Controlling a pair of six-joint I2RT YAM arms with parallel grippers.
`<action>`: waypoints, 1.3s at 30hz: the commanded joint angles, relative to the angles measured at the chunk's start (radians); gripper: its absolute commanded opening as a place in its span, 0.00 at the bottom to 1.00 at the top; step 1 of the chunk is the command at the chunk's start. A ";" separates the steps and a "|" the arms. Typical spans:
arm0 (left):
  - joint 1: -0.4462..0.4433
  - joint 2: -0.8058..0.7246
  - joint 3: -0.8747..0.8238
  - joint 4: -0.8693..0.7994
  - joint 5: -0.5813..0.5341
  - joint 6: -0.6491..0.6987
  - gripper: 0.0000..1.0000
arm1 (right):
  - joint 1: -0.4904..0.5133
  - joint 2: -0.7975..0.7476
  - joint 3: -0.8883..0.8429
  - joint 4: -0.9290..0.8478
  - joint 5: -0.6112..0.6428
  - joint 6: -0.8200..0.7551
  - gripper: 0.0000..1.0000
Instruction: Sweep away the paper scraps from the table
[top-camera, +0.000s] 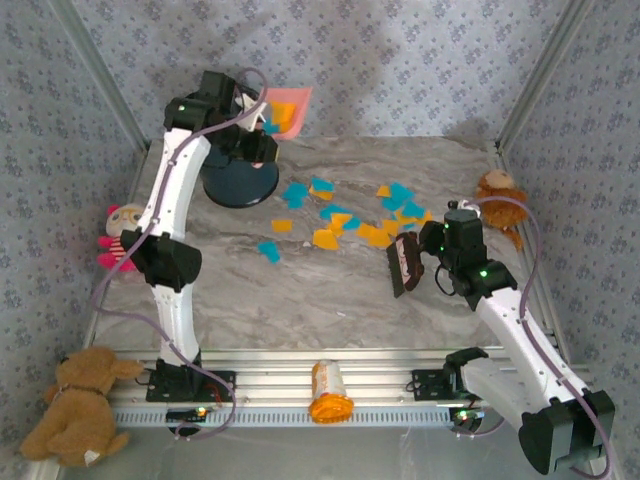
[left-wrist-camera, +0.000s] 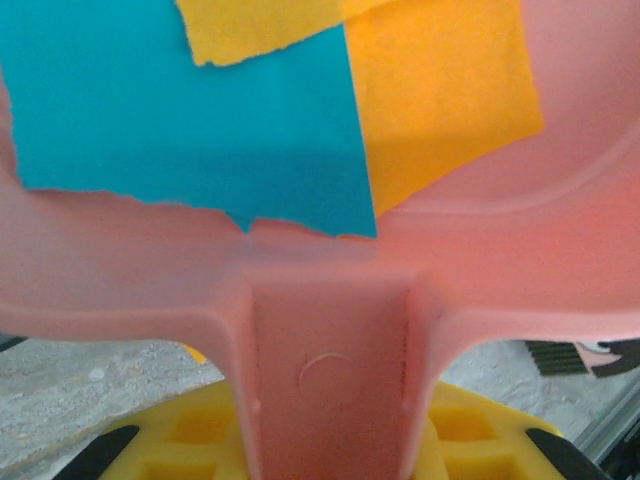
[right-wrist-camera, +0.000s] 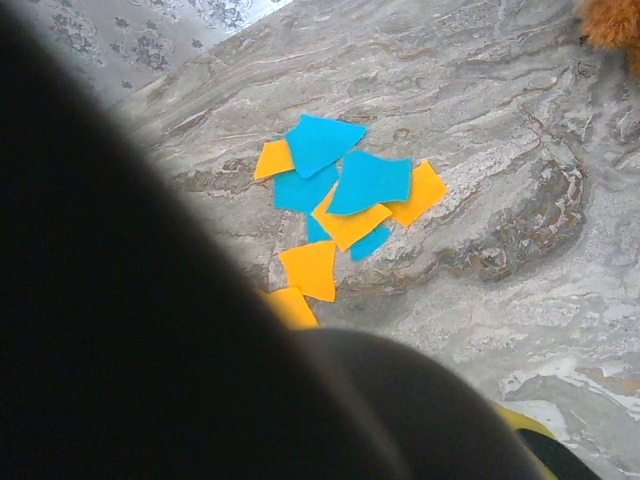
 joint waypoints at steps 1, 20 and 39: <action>0.025 0.027 0.077 -0.017 0.058 -0.068 0.00 | -0.006 -0.004 0.015 0.007 -0.001 -0.004 0.00; 0.149 0.143 0.161 0.165 0.261 -0.324 0.00 | -0.005 -0.008 0.003 0.004 0.001 0.002 0.00; 0.176 0.190 0.165 0.439 0.471 -0.697 0.00 | -0.008 -0.003 -0.014 -0.004 -0.002 0.004 0.00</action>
